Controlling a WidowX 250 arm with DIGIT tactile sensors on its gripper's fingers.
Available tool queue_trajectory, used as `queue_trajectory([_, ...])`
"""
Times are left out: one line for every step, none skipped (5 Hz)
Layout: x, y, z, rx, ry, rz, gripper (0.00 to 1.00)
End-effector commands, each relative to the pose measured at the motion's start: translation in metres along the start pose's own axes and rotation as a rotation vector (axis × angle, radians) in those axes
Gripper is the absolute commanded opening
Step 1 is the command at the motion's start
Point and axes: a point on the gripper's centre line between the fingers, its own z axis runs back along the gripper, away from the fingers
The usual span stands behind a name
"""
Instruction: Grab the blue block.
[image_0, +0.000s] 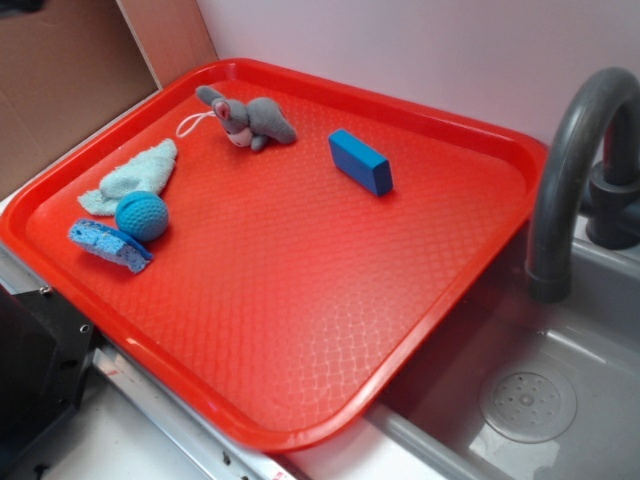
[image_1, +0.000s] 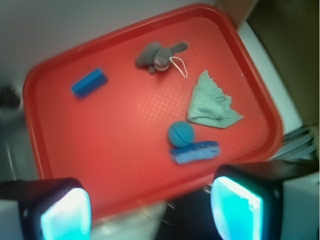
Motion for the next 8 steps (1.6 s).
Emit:
queue_trajectory([0.044, -0.017, -0.033, 0.052, -0.15, 0.489, 1.0])
queue_trajectory([0.059, -0.034, -0.05, 0.061, -0.211, 0.734, 1.0])
queue_trajectory([0.066, -0.058, -0.075, 0.084, -0.254, 0.932, 1.0])
queue_trajectory([0.074, -0.068, -0.095, 0.069, -0.247, 1.001, 1.0])
queue_trajectory([0.085, -0.076, -0.115, 0.096, -0.253, 1.022, 1.0])
queue_trajectory([0.1, -0.083, -0.138, 0.108, -0.27, 1.012, 1.0])
queue_trajectory([0.106, -0.091, -0.161, 0.124, -0.24, 0.995, 1.0])
queue_trajectory([0.109, -0.092, -0.181, 0.176, -0.236, 0.983, 1.0])
